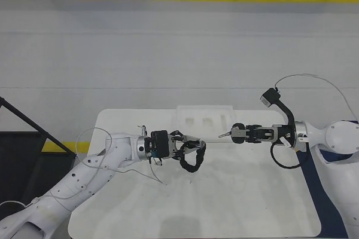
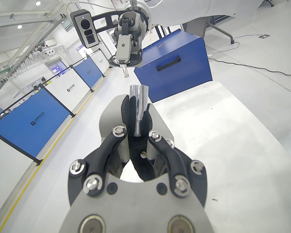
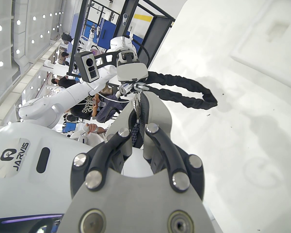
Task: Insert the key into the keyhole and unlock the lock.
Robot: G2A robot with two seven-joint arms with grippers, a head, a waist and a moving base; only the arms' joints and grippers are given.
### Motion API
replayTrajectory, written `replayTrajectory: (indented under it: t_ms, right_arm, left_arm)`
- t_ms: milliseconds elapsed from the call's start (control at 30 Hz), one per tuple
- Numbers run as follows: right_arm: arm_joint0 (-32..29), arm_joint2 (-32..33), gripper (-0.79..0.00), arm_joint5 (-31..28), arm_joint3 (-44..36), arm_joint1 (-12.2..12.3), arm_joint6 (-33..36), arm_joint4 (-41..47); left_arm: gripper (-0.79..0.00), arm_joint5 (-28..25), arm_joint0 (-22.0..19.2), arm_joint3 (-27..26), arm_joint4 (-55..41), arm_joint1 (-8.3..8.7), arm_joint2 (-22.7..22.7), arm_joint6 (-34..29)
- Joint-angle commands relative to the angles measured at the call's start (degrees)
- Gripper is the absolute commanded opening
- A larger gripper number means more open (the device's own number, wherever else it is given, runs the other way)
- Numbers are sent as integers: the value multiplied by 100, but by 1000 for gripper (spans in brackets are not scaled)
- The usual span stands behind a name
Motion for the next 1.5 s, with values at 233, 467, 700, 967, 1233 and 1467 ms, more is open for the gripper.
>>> replayTrajectory:
  t_ms: [233,467,700,967,1233,1467]
  right_arm:
    - [27,-313,-785,362,-424,1,-7,79]
    - [130,-448,-785,549,-672,31,-51,-313]
    - [247,-561,-785,785,-960,78,-68,-953]
    - [295,-637,-785,969,-1146,112,-241,-1333]
    - [369,-737,-785,1092,-1322,148,-306,-1807]
    - [422,-792,-785,1148,-1408,172,-349,-2005]
  left_arm:
    - [-785,724,45,478,24,-326,390,495]
    - [-785,1209,-55,986,-86,-629,632,970]
    - [-785,1566,-66,1285,18,-834,730,1286]
    - [-785,1786,-22,1458,120,-979,702,1359]
    - [-785,1738,73,1528,113,-1090,669,1274]
    - [-785,1690,121,1584,134,-1157,574,1255]
